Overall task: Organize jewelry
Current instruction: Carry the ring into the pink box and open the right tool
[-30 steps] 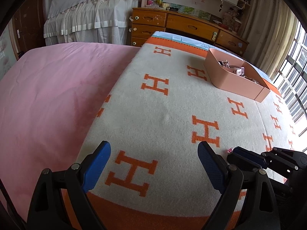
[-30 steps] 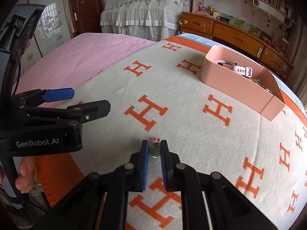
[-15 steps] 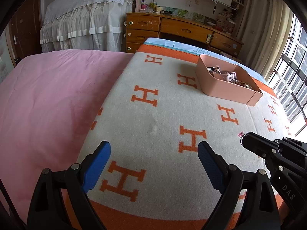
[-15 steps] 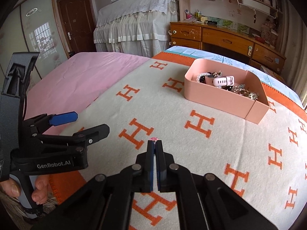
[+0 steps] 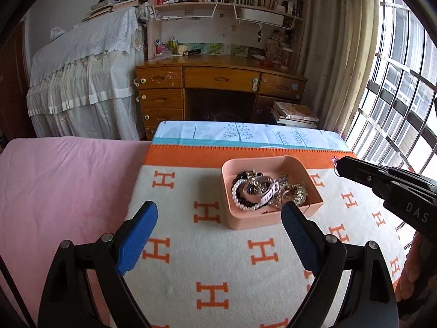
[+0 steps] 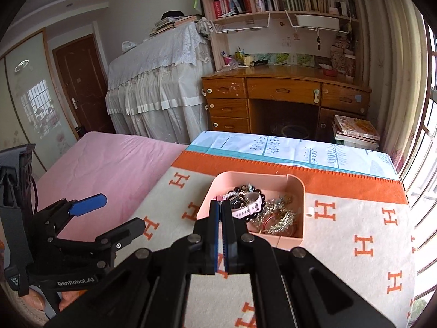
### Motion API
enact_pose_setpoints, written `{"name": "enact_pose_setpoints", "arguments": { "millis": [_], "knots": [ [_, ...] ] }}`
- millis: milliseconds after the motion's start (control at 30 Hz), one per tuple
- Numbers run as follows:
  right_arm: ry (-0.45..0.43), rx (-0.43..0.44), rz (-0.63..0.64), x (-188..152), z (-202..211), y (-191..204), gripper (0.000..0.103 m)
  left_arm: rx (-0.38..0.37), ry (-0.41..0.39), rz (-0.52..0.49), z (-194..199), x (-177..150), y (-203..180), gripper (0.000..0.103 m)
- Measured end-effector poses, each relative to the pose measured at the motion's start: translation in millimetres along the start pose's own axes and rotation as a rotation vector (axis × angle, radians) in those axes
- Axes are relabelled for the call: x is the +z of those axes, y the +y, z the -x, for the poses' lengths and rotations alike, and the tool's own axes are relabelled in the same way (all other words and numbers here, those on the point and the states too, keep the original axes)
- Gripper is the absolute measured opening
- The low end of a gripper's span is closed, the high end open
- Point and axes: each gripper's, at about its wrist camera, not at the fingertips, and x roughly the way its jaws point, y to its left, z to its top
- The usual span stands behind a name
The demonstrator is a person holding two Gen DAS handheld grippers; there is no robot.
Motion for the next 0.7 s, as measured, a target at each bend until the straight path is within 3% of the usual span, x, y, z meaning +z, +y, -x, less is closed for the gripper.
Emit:
{"name": "enact_pose_setpoints", "arguments": {
  "millis": [100, 233, 367, 500, 567, 633, 700],
  "knots": [
    [-0.003, -0.003, -0.055, 26.9, -6.4, -18.1, 0.002, 0.0, -0.03, -0.051, -8.3, 28.7, -17.3, 0.102],
    [0.013, -0.007, -0.126, 53.0, -24.8, -41.7, 0.002, -0.012, -0.018, -0.121, -35.4, 51.8, -38.8, 0.102],
    [0.073, -0.015, -0.172, 63.2, -57.2, -62.3, 0.002, -0.006, 0.047, -0.107, -73.3, 60.5, -46.0, 0.102],
    [0.124, -0.011, -0.223, 61.6, -85.0, -77.4, 0.003, -0.05, 0.148, -0.064, -111.1, 59.0, -43.0, 0.102],
    [0.148, 0.006, -0.245, 60.1, -96.4, -83.5, 0.008, -0.048, 0.194, -0.047, -128.1, 56.8, -41.7, 0.102],
    [0.165, 0.0, -0.254, 55.4, -102.9, -86.3, 0.023, -0.041, 0.22, -0.03, -139.4, 52.1, -38.2, 0.102],
    [0.163, 0.003, -0.257, 52.7, -106.8, -88.4, 0.025, -0.039, 0.236, -0.013, -145.9, 48.6, -35.8, 0.102]
  ]
}}
